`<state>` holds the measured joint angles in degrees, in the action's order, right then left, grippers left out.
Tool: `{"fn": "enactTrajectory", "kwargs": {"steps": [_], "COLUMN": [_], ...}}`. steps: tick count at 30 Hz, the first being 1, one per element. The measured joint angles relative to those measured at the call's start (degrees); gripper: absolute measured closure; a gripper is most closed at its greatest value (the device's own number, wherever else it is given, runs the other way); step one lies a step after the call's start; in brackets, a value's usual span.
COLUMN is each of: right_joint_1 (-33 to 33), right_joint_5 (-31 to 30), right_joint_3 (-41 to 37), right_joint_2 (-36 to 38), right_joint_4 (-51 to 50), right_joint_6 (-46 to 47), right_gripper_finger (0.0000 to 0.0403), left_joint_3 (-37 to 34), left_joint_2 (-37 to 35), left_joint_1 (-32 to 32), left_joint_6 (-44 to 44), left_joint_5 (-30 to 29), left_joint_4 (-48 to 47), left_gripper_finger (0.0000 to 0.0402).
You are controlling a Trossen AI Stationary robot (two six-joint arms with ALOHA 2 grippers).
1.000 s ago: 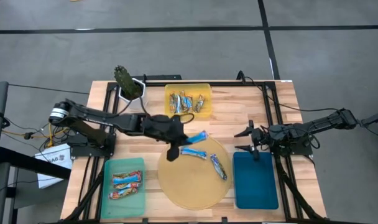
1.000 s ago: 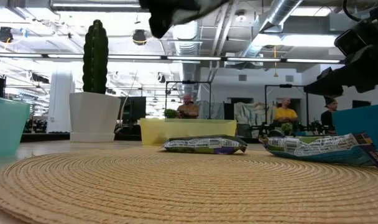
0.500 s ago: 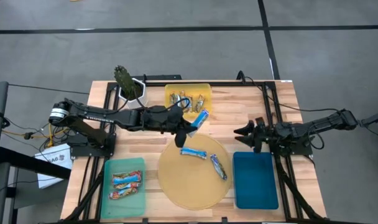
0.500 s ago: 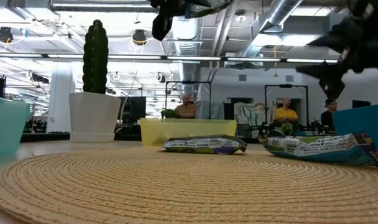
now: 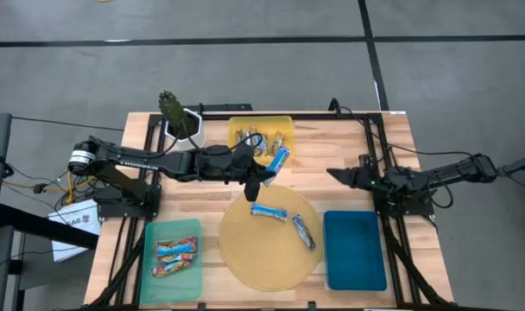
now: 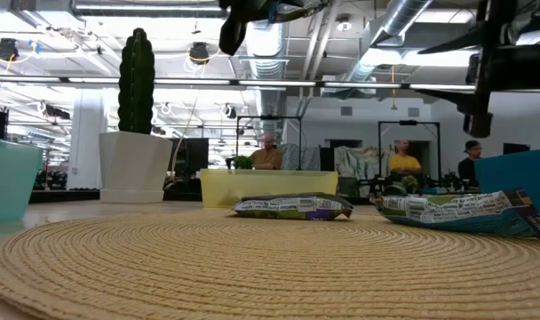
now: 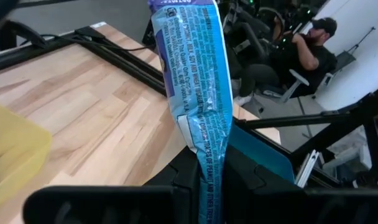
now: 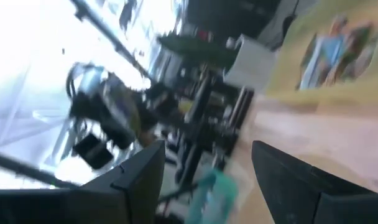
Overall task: Pick and place Granola Bars by type
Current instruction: Put the blue granola bar into the dark blue bin
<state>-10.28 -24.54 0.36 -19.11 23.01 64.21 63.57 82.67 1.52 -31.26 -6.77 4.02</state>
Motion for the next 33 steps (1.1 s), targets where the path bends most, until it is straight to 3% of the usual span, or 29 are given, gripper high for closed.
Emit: {"fn": "enactTrajectory", "kwargs": {"steps": [3, 7, 11, 19, 27, 33], "right_joint_1": [0.93, 2.46, 4.05, 7.90, 12.58, 14.67], "right_joint_5": [-2.91, -1.54, 0.55, 7.73, 17.16, 20.87], "right_joint_3": [0.97, 5.35, 12.61, 27.29, 33.42, 36.09], "right_joint_2": [-0.70, -5.07, -13.85, -33.03, -42.36, -46.27], "right_joint_4": [0.65, 4.43, 4.68, 4.60, 9.38, 10.93], "right_joint_6": [-0.70, -7.64, -14.06, -23.65, -23.25, -21.14], "right_gripper_finger": [0.0168, 0.0168, 0.0168, 0.0168, 0.0168, 0.0168], "left_joint_3": [0.00, 0.03, 0.65, 2.45, 2.49, 2.49], "left_joint_2": [0.02, 0.69, 2.54, 4.70, 4.70, 4.70], "left_joint_1": [0.00, -0.34, -1.40, -2.43, -2.43, -2.43], "left_joint_6": [-0.18, -1.43, -2.01, -3.30, -3.21, -2.29], "left_joint_5": [-0.61, -3.36, -2.40, -0.67, -1.16, -1.33], "left_joint_4": [0.51, 3.67, 8.56, 8.54, 8.14, 7.94], "left_gripper_finger": [0.0363, 0.0363, 0.0363, 0.0363, 0.0363, 0.0363]}}
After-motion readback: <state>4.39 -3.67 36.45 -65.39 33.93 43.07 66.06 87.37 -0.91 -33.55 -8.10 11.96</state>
